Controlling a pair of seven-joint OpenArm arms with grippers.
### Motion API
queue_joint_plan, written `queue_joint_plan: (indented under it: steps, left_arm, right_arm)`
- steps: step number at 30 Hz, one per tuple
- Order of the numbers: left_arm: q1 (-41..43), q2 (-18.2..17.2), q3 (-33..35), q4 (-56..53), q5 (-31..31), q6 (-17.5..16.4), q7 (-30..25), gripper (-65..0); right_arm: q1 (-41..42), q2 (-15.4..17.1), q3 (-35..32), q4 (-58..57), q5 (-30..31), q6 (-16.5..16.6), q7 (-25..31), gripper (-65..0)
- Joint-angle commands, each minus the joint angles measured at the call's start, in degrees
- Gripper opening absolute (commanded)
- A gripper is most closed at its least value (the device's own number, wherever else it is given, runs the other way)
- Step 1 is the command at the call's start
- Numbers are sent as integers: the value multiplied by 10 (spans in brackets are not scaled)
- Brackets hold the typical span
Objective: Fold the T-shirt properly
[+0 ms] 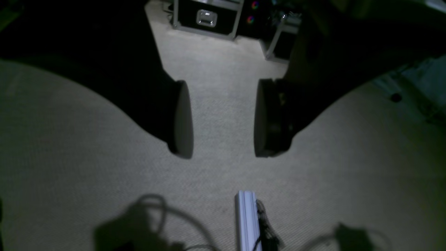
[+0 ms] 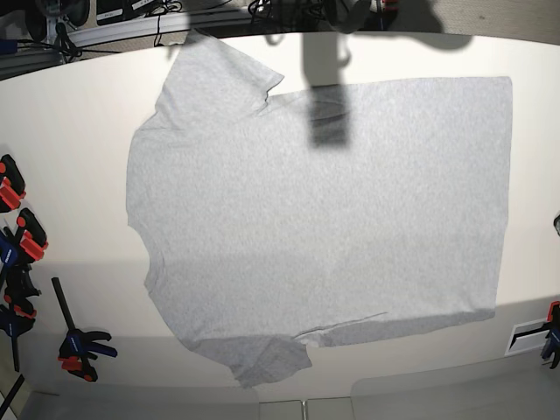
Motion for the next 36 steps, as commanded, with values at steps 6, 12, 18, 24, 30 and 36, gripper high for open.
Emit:
queue_joint_plan:
  steps: [6,12,18,24,30,36]
  left_arm:
    - [131,-3,-2,183,-5,-2,-7,-345]
    - [199,-3,-2,330,-5,20,1,-345]
    - [209,-3,-2,411,-46,20,69,-345]
    - [209,-3,-2,462,-73,20,137,-345]
    - [209,-3,-9,518,-73,20,153,-345]
    - [209,-3,-63,607,-74,20,217,-345]
  right_arm:
    - [-135,21,92,170,3,5,2,-377]
    - [-209,21,187,316,-1,37,-8,-377]
    - [-242,21,247,417,0,84,-68,-377]
    - [-272,21,301,498,0,86,-81,-377]
    - [-275,21,348,571,0,151,-87,-377]
    - [-275,21,395,646,0,191,-94,-377]
